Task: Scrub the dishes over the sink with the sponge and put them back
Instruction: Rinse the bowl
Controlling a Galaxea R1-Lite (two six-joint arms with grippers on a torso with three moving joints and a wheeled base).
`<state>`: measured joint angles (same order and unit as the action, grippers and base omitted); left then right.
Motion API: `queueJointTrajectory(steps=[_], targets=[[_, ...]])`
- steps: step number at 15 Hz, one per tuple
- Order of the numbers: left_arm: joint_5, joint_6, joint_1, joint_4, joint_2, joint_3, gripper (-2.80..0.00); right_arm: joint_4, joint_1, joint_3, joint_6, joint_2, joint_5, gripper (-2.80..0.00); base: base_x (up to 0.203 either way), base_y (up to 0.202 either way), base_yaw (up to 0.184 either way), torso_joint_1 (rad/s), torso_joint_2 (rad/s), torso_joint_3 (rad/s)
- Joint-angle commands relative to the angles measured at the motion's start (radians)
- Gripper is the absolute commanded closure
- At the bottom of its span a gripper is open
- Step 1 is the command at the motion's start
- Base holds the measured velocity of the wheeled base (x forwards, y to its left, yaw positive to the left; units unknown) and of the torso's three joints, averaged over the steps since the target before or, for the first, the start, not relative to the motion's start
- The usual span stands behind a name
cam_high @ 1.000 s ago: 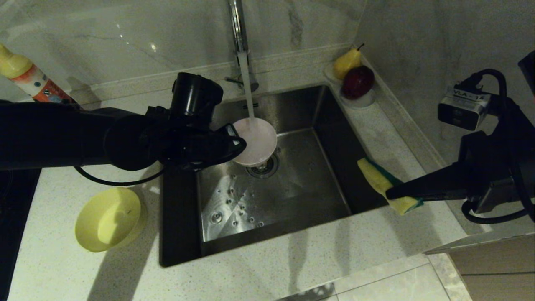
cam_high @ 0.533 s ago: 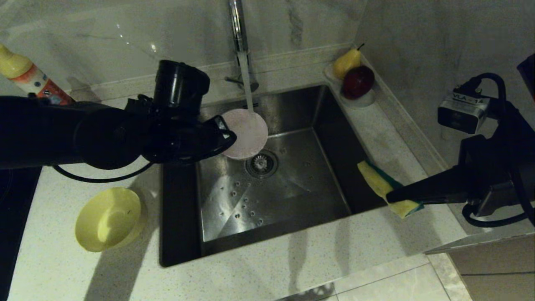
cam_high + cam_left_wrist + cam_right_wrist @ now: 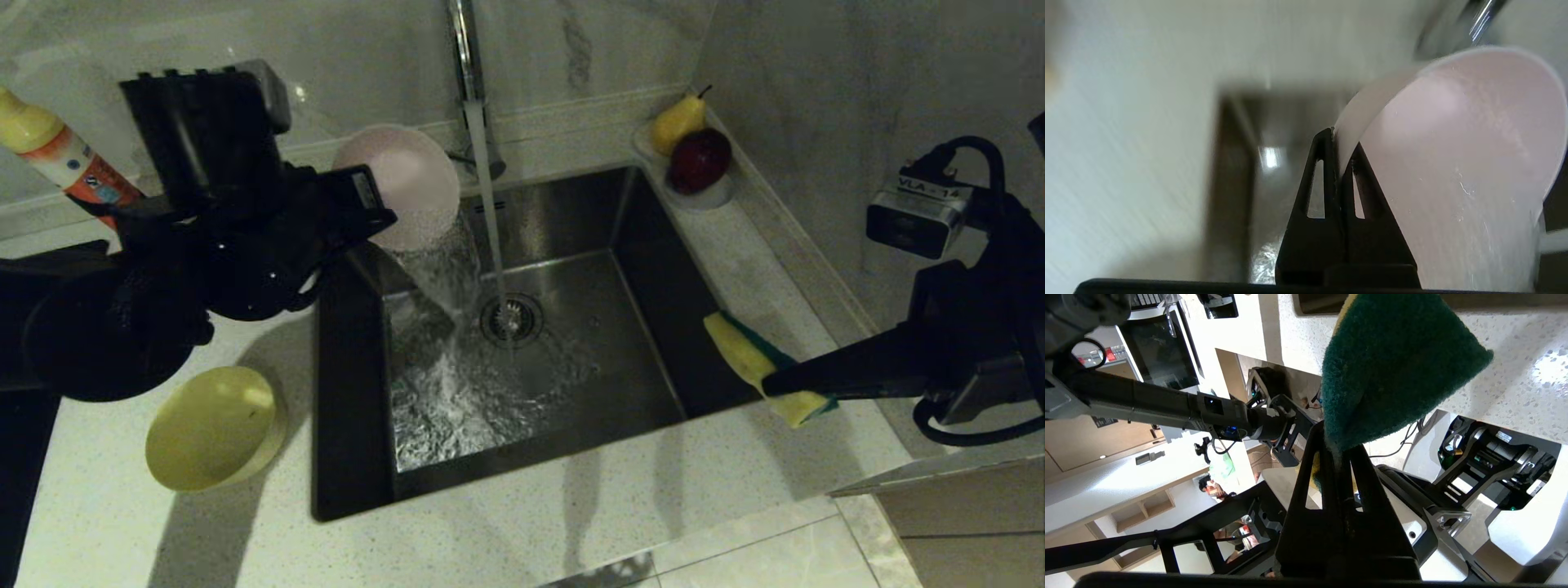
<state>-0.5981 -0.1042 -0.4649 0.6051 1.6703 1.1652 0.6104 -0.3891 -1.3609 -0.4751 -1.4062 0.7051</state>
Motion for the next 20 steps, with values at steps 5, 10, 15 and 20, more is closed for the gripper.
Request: queueJointTrajectory(steps=[5,10,15,20], targets=[[0.104,0.283,0.008,0.450,-0.063,-0.080,0.00,0.002,0.008,0.013,-0.002,0.004,0.003,0.00,0.000,0.000,0.000,0.000,0.00,0.000],[0.251,0.350,0.040,0.545,-0.106,-0.157,0.00,-0.001,0.013,0.016,0.001,-0.006,0.007,0.00,0.000,0.000,0.000,0.000,0.00,0.000],[0.357,0.386,0.079,0.629,-0.151,-0.228,0.00,-0.001,0.013,0.009,0.001,-0.007,0.007,0.00,0.000,0.000,0.000,0.000,0.00,0.000],[0.346,0.318,0.119,0.512,-0.178,-0.243,0.00,0.000,0.015,0.005,-0.001,0.006,0.005,0.00,0.000,0.000,0.000,0.000,0.00,0.000]])
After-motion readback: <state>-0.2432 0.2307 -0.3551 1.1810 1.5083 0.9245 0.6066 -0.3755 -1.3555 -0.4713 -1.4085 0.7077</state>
